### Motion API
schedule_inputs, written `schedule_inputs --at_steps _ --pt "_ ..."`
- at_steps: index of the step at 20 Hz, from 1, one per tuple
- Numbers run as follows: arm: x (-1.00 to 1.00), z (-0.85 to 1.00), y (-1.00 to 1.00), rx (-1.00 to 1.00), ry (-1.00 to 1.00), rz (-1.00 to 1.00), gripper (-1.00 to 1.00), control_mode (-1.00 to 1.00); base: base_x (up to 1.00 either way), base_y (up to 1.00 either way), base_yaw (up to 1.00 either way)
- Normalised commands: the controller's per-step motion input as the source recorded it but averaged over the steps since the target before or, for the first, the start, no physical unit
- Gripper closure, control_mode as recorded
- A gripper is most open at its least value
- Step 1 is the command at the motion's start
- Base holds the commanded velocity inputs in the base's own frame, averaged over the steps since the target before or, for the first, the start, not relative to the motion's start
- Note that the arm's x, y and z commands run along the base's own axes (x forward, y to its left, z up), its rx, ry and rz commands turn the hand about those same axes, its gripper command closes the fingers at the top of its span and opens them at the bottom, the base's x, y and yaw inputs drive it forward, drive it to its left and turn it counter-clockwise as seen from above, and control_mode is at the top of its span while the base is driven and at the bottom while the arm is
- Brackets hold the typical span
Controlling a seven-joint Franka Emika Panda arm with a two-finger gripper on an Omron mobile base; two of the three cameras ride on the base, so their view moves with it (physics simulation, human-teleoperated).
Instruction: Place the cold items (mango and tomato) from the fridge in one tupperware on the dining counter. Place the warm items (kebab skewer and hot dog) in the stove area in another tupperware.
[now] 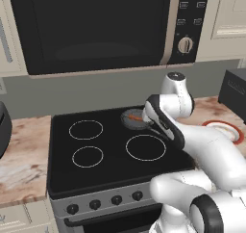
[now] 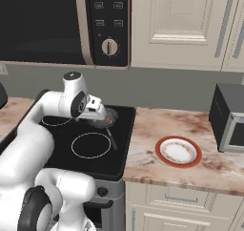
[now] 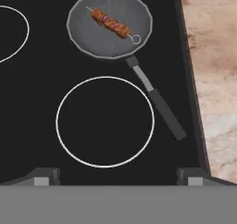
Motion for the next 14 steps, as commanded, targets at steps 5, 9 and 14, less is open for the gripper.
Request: schedule_inputs --at_steps 5,9,14 --pt "1.0 -0.21 0.0 -0.12 0.13 0.16 -1.0 -1.0 0.0 0.0 0.0" --pt "1.0 -0.34 0.0 -0.14 0.12 0.07 -1.0 -1.0 0.0 0.0 0.0" --pt "0.79 -0.28 0.06 -0.04 0.04 0.03 -1.0 -1.0 0.0 0.0 0.0"
